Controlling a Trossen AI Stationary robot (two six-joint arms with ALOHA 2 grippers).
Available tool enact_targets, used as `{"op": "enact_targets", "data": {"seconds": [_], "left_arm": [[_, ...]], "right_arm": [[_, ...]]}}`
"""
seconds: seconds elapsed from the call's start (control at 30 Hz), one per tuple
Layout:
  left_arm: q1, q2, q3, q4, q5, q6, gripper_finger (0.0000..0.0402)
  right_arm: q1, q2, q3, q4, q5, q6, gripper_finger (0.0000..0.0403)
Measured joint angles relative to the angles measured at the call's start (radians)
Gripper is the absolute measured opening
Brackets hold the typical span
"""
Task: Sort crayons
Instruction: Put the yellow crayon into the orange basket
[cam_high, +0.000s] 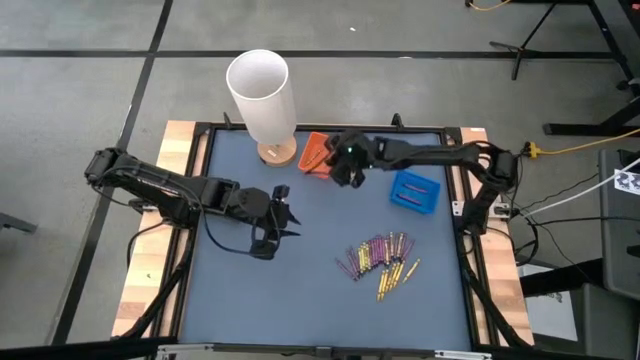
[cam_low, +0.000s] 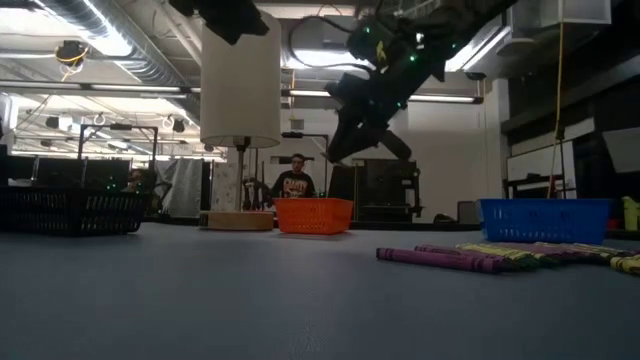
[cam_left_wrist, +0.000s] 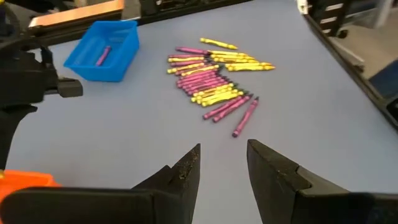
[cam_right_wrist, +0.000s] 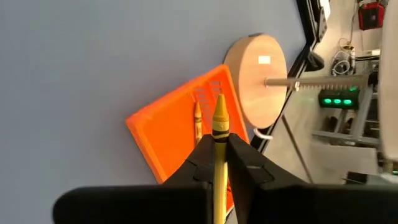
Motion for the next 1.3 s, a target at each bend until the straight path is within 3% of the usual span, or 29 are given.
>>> {"op": "enact_targets", "data": {"seconds": [0.33, 0.97, 1.3], "left_arm": [[0.002, 0.000, 0.000, 0.001, -0.083, 0.000, 0.0115], [0.002, 0.001, 0.000, 0.002, -0.116, 0.000, 0.0115], [0.002, 0.001, 0.000, 0.002, -0.116, 0.000, 0.0115]], "right_arm": [[-0.094, 0.018, 0.000, 0.039, -0.151, -0.004, 0.0021], [-0.095, 0.100, 0.000, 0.106, -0.115, -0.040, 0.0022], [-0.095, 0.100, 0.000, 0.105, -0.115, -0.040, 0.0096]]}}
